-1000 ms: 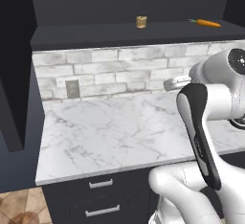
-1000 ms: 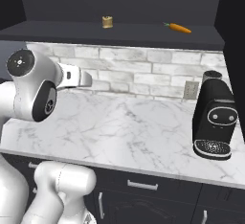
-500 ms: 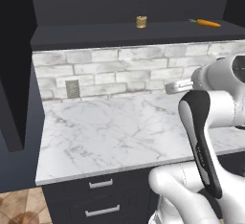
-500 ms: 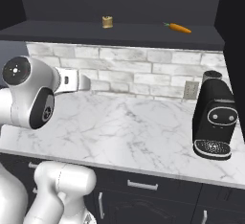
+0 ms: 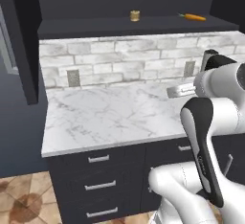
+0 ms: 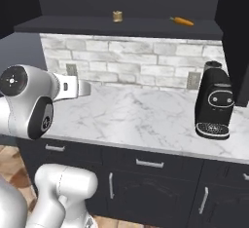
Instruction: Pick the candle and candle from the dining table and place them in the open cabinet. Close the cabinet after placing the objects.
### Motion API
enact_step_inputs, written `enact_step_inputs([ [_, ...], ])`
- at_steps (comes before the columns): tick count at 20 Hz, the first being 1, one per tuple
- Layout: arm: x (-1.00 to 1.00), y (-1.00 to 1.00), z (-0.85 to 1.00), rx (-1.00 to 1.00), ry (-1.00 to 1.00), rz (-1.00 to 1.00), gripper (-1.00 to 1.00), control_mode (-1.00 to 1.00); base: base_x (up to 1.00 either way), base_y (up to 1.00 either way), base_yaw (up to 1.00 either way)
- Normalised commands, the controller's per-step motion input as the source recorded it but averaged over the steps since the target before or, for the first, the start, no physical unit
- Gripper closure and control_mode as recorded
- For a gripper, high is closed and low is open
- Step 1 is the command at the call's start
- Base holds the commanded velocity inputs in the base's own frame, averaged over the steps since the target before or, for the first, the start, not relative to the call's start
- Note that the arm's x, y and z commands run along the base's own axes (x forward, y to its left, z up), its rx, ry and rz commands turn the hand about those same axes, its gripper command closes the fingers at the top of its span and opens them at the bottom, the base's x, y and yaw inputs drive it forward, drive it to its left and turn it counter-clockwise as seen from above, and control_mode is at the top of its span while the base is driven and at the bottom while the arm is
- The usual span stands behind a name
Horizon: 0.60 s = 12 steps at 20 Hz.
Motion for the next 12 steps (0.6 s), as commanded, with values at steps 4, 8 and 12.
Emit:
enact_step_inputs([
  [4,0.0,0.0,0.0,0.0,0.0,0.0,-1.0,1.0,-0.46,0.56,0.0],
  [8,0.0,0.0,0.0,0.0,0.0,0.0,-1.0,1.0,-0.34,0.69,-0.05],
  [12,0.0,0.0,0.0,0.0,0.0,0.0,-1.0,1.0,-0.2,0.6,-0.16],
])
